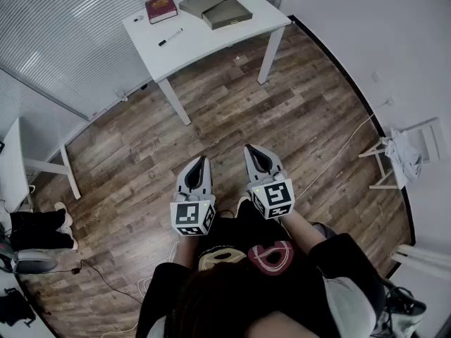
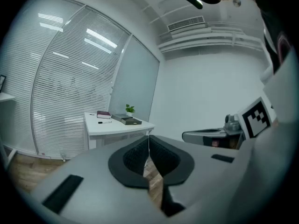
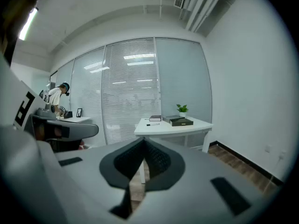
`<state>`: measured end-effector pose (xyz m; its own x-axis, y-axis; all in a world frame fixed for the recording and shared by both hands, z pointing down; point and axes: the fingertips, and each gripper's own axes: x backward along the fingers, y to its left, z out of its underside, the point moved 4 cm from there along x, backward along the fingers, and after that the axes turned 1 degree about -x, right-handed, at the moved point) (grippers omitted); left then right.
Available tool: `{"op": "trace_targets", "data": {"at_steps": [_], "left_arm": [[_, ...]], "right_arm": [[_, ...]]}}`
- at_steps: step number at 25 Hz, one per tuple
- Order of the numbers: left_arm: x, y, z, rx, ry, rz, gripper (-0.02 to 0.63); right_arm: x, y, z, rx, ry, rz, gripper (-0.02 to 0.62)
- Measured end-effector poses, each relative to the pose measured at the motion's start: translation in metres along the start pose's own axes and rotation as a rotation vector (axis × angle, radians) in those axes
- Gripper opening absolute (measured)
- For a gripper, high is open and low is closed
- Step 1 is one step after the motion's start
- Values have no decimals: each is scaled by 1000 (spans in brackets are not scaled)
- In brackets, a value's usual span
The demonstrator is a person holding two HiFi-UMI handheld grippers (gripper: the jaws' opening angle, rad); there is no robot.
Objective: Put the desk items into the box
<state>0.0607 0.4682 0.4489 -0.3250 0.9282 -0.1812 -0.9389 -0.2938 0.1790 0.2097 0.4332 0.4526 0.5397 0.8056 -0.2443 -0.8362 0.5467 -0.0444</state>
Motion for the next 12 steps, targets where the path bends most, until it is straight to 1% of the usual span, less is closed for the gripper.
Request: {"op": "trace_targets", "data": {"at_steps": [3,7,12], "left_arm": [[4,20,-5,-7,-6,13,18],[6,48,-7,-4,-8,8,20],[7,82,-10,-21,-6,23,19]], "right_arm": [[-13,17,-2,15,3,7,9],[-26,37,-8,50,-10,16,9],[-48,48,-16,3,-40,80,11]]}}
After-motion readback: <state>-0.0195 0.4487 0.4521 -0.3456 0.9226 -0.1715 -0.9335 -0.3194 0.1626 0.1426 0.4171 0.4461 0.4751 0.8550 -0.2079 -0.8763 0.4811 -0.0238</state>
